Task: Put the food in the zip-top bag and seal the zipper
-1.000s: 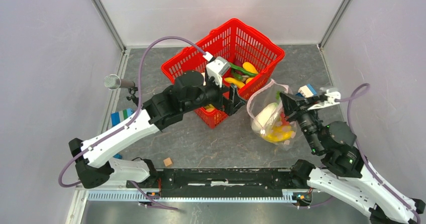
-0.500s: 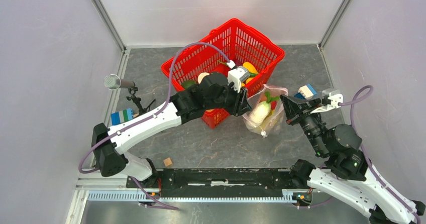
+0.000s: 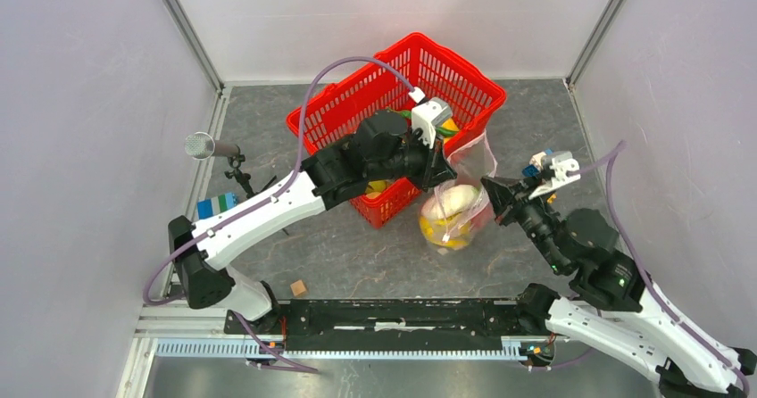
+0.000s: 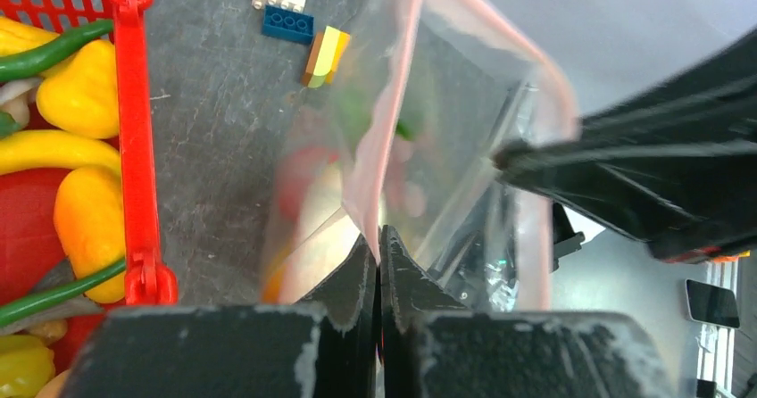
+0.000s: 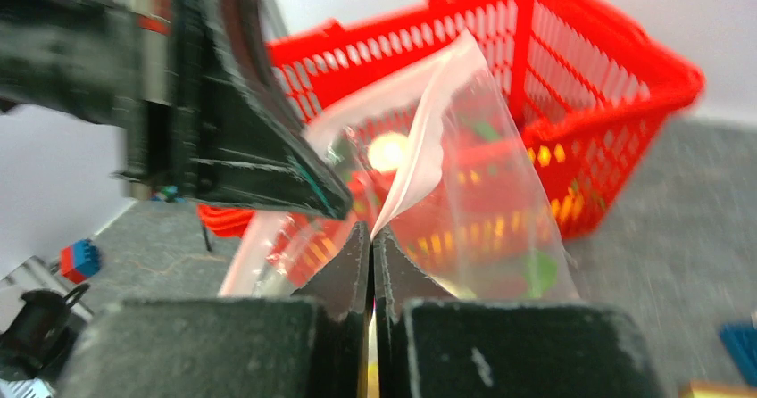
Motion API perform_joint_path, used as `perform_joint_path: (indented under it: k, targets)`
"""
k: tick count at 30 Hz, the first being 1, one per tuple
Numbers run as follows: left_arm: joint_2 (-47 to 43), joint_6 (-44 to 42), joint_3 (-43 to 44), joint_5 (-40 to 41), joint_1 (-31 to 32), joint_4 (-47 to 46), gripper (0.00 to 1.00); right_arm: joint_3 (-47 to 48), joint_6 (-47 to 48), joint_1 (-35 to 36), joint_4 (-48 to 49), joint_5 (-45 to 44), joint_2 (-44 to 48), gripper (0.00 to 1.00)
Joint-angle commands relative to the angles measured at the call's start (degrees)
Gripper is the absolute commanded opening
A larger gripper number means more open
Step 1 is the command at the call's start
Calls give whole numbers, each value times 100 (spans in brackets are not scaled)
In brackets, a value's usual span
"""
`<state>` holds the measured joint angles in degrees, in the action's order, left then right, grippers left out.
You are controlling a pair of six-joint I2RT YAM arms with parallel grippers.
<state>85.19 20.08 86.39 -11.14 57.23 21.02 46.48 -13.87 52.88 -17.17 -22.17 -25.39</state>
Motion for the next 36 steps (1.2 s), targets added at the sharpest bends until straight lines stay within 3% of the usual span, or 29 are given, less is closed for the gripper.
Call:
perform_joint_path:
  k: [1, 6, 9, 11, 13, 16, 19, 23, 28, 29, 31, 32, 34, 36]
  targets:
    - [165, 103, 399, -325, -11, -174, 2, 443, -1597, 10, -1596, -2450, -450, 0]
    - [309, -41, 535, -304, -19, 27, 2, -228, -655, 11, -41, -893, 86, 0]
    - [487, -25, 994, -877, 10, 385, 2, -562, -517, 9, 733, -521, 552, 0]
    - [213, 11, 624, -476, 27, -39, 2, -808, -427, 7, 1111, -414, 877, 0]
    - [213, 1, 341, 205, -138, -178, 2, -712, -528, 12, 742, -1039, 898, 1]
    - [1014, 198, 1342, -1004, -487, 739, 2, 189, -1688, 11, -1567, -2834, 99, 0]
    - [955, -173, 1727, -517, 56, 965, 2, 777, -1698, 4, -2465, -2875, -644, 0]
    - [1026, -44, 1182, -31, -76, 607, 2, 431, -902, 14, -1467, -1841, -678, 3]
    - [1087, 85, 1023, -636, -214, 431, 3, -11, -1011, 17, -699, -1808, -289, 1]
    - [936, 76, 871, -578, -213, 253, 6, -52, -1006, 7, -636, -1879, -194, 0]
    - [663, -43, 657, -287, -221, 116, 28, -50, -1073, 10, -670, -2167, -23, 0]
    - [553, -117, 622, -204, -234, 142, 34, -22, -1132, 16, -739, -2328, 62, 0]
    - [410, -247, 642, -191, -273, 279, 66, -31, -1120, 13, -741, -2483, 255, 0]
    - [271, -363, 660, -96, -296, 382, 85, -59, -1085, 4, -694, -2517, 401, 0]
